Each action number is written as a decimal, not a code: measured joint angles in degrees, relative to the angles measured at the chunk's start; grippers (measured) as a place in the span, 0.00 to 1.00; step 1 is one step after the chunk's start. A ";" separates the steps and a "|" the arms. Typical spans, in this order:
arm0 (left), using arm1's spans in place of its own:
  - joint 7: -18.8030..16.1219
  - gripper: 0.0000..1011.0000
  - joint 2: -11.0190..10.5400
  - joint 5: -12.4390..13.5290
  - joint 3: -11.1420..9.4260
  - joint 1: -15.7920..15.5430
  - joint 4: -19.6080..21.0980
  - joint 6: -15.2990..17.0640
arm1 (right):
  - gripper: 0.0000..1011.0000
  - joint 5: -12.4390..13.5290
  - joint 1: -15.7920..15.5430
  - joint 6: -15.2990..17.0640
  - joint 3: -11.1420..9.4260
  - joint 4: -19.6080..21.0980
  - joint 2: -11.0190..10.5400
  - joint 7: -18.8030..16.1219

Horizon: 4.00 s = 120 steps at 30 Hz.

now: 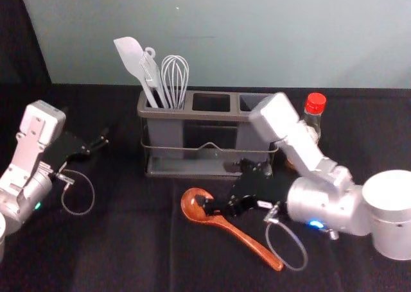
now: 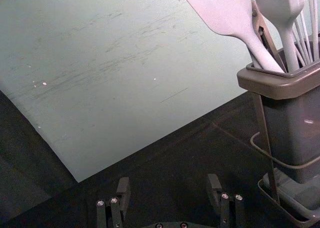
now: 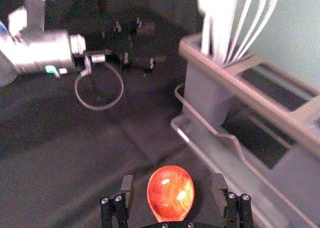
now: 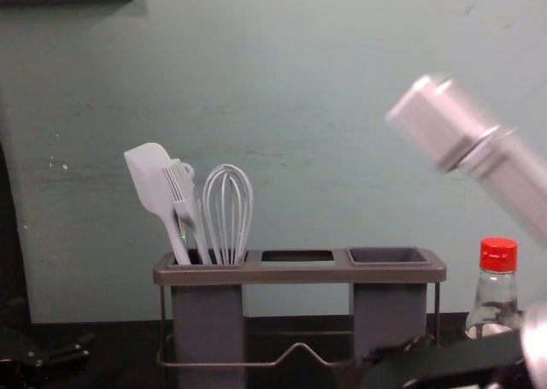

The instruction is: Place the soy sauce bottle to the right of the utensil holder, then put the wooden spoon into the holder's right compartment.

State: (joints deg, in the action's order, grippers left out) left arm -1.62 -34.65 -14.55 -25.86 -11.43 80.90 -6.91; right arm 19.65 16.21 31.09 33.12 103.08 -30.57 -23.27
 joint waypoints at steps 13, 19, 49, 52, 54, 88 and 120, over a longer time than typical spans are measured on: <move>0.00 0.99 0.00 0.00 0.00 0.00 0.00 0.00 | 0.99 -6.23 2.97 1.56 5.30 -6.24 5.15 0.54; 0.00 0.99 0.00 0.00 0.00 0.00 0.00 0.00 | 0.99 -7.91 2.85 0.01 5.62 -8.23 6.08 0.79; 0.00 0.99 0.00 0.00 0.00 -0.01 0.00 0.00 | 0.99 -12.89 2.16 -2.26 4.40 -14.50 10.28 0.31; 0.00 0.99 0.00 0.00 0.00 0.00 0.00 0.00 | 0.99 -13.09 1.99 -2.25 4.13 -14.77 10.53 0.07; 0.00 0.99 0.00 0.00 0.00 0.00 0.00 0.00 | 0.99 -13.22 1.90 -2.25 3.98 -14.90 10.66 -0.19; 0.00 0.99 0.00 0.00 0.00 0.00 0.00 0.00 | 0.83 -13.64 1.74 -2.28 3.55 -15.19 11.00 -0.76; 0.00 0.99 0.00 0.00 0.00 0.00 0.00 0.00 | 0.83 8.47 -5.91 -32.85 -12.04 -2.39 3.38 -16.91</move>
State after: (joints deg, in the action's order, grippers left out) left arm -1.62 -34.65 -14.55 -25.86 -11.43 80.90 -6.90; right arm 28.12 10.30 -1.76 21.08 100.69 -27.19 -40.17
